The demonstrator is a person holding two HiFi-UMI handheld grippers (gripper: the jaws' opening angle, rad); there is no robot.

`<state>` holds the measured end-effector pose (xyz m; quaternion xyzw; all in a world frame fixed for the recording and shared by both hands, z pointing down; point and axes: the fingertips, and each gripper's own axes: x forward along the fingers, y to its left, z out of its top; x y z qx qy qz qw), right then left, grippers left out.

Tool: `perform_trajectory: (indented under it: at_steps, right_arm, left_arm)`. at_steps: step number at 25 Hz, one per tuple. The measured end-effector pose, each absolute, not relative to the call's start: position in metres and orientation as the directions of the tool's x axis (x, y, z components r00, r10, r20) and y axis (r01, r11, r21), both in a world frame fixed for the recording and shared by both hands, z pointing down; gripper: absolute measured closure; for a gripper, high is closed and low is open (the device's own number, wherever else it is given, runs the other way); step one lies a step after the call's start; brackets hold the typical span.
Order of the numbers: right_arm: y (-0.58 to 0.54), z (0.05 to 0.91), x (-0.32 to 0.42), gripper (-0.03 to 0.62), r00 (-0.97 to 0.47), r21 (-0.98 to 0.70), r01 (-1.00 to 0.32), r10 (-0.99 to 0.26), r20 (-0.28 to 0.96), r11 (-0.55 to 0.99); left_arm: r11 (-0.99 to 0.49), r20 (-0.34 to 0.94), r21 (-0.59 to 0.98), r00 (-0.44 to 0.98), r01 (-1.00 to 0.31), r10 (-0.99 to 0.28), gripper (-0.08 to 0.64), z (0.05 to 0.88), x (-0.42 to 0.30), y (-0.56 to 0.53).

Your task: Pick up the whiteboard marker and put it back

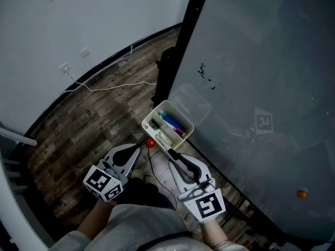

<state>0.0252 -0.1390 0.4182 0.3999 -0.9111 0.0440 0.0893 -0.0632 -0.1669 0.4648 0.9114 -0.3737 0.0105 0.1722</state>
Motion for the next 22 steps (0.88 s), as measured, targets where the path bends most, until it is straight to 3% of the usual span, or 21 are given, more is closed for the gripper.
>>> perform_trajectory:
  at_steps: [7,22]
  right_arm:
    - [-0.125,0.419,0.028,0.506,-0.683,-0.018,-0.718,-0.699,0.21,0.696]
    - [-0.095,0.405,0.023,0.572,-0.727,-0.008,-0.675,-0.663,0.179,0.738]
  left_arm:
    - [-0.662,0.124,0.293,0.713,-0.69,-0.69,0.545,0.452,-0.058,-0.155]
    - [-0.695,0.078,0.266,0.734,-0.668,-0.675,0.545,0.434,-0.033,-0.123]
